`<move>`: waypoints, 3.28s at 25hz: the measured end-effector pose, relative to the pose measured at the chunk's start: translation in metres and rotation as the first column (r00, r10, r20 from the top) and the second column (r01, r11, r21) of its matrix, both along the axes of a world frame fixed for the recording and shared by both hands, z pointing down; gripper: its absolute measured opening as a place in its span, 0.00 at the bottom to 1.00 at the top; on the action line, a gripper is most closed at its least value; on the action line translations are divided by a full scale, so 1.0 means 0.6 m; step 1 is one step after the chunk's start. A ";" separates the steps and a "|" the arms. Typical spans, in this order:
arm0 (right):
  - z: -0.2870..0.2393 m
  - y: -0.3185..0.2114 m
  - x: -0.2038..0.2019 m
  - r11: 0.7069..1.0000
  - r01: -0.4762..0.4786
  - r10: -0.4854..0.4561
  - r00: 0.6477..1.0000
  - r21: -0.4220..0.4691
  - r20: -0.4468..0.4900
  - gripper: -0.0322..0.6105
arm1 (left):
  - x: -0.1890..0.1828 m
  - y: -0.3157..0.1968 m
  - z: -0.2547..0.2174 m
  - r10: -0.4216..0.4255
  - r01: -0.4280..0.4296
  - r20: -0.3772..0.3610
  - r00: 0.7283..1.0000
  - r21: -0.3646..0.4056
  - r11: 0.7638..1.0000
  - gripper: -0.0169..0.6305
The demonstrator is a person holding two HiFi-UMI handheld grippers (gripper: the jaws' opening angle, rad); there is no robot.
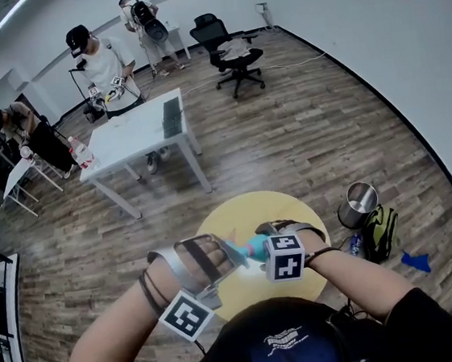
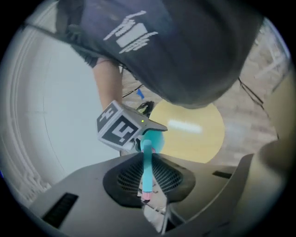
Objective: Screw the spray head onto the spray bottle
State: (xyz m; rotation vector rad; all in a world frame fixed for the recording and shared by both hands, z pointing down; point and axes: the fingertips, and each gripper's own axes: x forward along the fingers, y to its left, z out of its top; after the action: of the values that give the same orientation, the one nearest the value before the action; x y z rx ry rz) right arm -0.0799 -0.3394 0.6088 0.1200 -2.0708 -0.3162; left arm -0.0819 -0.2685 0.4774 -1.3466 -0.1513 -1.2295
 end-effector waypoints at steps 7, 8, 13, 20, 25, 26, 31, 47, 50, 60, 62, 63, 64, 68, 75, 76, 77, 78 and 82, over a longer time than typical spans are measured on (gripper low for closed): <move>-0.013 -0.002 -0.012 0.997 -0.022 0.030 0.994 -0.077 0.102 0.70 | 0.019 -0.030 -0.058 0.017 0.012 -0.195 0.981 0.144 0.989 0.44; -0.019 -0.005 -0.015 0.996 -0.029 0.039 0.992 -0.085 0.121 0.70 | 0.019 -0.036 -0.070 -0.021 0.054 -0.251 0.968 0.126 0.991 0.46; -0.048 -0.031 -0.016 0.992 -0.088 0.106 0.972 -0.090 0.210 0.70 | -0.009 -0.084 -0.136 -0.256 0.303 -0.598 0.760 -0.023 0.953 0.46; -0.064 -0.110 0.015 0.958 -0.280 0.260 0.939 0.061 0.227 0.70 | -0.037 -0.108 -0.113 -0.951 -0.118 -0.237 -0.197 -0.958 0.263 0.41; -0.048 -0.115 0.009 0.949 -0.284 0.260 0.951 0.136 0.170 0.70 | -0.035 -0.132 -0.070 -0.919 -0.555 0.266 -0.292 -0.829 -0.063 0.52; -0.045 -0.113 0.007 0.949 -0.277 0.254 0.954 0.149 0.158 0.70 | -0.034 -0.137 -0.067 -0.909 -0.572 0.289 -0.302 -0.817 -0.070 0.59; -0.037 -0.106 -0.002 0.957 -0.244 0.227 0.967 0.159 0.118 0.70 | -0.041 -0.173 -0.041 -0.905 -0.420 0.201 -0.375 -0.907 -0.027 0.50; -0.025 -0.029 -0.015 0.999 -0.023 0.018 0.994 0.039 0.112 0.70 | -0.012 -0.068 -0.016 -0.471 0.258 -0.309 0.826 -0.536 0.804 0.26; -0.036 -0.014 -0.024 1.000 0.004 -0.004 0.989 0.001 0.149 0.70 | -0.022 -0.061 -0.021 -0.370 0.224 -0.290 0.883 -0.433 0.873 0.25; -0.052 -0.002 -0.034 0.998 0.053 -0.041 0.967 -0.041 0.252 0.68 | -0.012 -0.050 -0.055 -0.214 0.162 -0.345 0.914 -0.173 0.972 0.26; -0.068 -0.028 -0.033 1.000 -0.015 0.020 0.958 -0.019 0.287 0.68 | -0.028 -0.088 -0.094 -0.396 0.268 -0.526 0.753 -0.304 0.914 0.37; -0.074 -0.044 -0.029 0.998 -0.057 0.054 0.954 0.000 0.293 0.68 | -0.039 -0.104 -0.110 -0.501 0.292 -0.588 0.635 -0.418 0.860 0.39; -0.078 -0.060 -0.023 0.995 -0.099 0.088 0.952 0.023 0.294 0.68 | -0.049 -0.116 -0.122 -0.611 0.274 -0.616 0.497 -0.556 0.784 0.39; -0.082 -0.102 0.003 0.965 -0.213 0.171 0.953 0.152 0.249 0.68 | -0.066 -0.139 -0.131 -0.974 -0.193 -0.222 -0.046 -0.955 0.227 0.40; -0.087 -0.097 -0.004 0.918 -0.156 0.122 0.986 0.364 0.117 0.68 | -0.016 -0.120 -0.034 -0.952 -0.327 0.304 -0.046 -0.905 -0.273 0.46; -0.083 -0.093 -0.004 0.918 -0.144 0.112 0.988 0.369 0.108 0.68 | -0.009 -0.114 -0.026 -0.958 -0.288 0.287 -0.028 -0.920 -0.267 0.42; -0.080 -0.090 -0.004 0.920 -0.136 0.102 0.989 0.369 0.109 0.68 | -0.006 -0.110 -0.022 -0.965 -0.255 0.261 -0.009 -0.934 -0.251 0.40; -0.078 -0.086 -0.004 0.922 -0.126 0.091 0.990 0.367 0.112 0.68 | -0.006 -0.107 -0.021 -0.973 -0.222 0.231 0.011 -0.948 -0.228 0.37; -0.091 -0.068 -0.008 0.941 -0.094 0.047 0.988 0.326 0.150 0.71 | -0.035 -0.105 -0.029 -0.991 -0.107 0.117 0.069 -0.986 -0.124 0.23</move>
State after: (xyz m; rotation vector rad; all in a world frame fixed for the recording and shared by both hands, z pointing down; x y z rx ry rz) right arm -0.0849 -0.3805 0.5545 0.4315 -2.1292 -0.6277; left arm -0.1029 -0.3312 0.4601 -3.4916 0.9340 -0.8551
